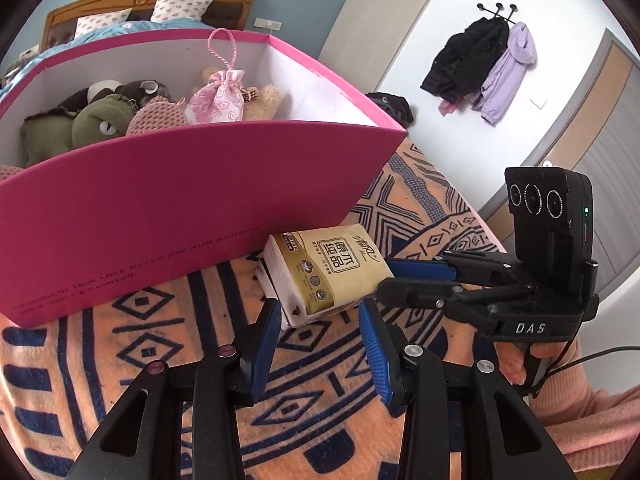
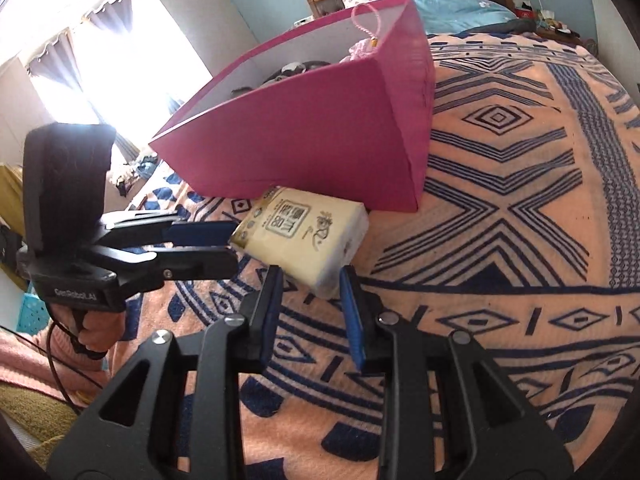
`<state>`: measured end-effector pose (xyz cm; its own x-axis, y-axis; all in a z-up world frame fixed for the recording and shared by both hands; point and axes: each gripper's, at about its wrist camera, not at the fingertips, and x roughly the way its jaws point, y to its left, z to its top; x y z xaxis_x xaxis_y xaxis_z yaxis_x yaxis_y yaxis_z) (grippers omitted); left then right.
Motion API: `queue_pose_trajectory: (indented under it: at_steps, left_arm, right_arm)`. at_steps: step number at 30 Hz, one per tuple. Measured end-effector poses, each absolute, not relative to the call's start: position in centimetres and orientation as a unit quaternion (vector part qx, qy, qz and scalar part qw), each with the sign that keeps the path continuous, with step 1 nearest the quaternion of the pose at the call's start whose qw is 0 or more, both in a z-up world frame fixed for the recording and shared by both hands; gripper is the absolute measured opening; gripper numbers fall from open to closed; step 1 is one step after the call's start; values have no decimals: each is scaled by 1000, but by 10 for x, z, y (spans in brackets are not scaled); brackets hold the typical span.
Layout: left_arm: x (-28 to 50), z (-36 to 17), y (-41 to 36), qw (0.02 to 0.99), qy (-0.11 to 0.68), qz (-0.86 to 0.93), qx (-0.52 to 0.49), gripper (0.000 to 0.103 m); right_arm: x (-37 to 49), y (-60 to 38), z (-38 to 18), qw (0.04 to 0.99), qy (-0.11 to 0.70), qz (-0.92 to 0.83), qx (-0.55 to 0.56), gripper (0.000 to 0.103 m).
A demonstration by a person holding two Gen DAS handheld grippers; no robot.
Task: Organize objects
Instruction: 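Move the left gripper to the cream printed box and grasp it, then lift the cream printed box off the bedspread with the left gripper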
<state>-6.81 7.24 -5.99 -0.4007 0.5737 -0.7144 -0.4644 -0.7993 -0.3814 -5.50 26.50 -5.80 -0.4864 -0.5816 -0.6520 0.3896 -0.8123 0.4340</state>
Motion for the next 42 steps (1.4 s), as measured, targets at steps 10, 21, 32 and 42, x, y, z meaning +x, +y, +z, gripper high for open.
queue_pose_trajectory:
  at_steps: [10, 21, 32, 42]
  left_arm:
    - [-75, -59, 76, 305, -68, 835, -453, 40]
    - [-75, -59, 80, 310, -72, 831, -457, 38]
    - [-69, -54, 80, 317, -70, 831, -453, 38]
    - [-59, -40, 80, 317, -64, 840, -436, 38]
  right_arm:
    - [-72, 274, -58, 283, -170, -851, 409, 38]
    - [-73, 267, -59, 284, -164, -851, 410, 38]
    - [-60, 262, -49, 275, -147, -861, 401, 38]
    - [-51, 259, -37, 275, -137, -869, 389, 38]
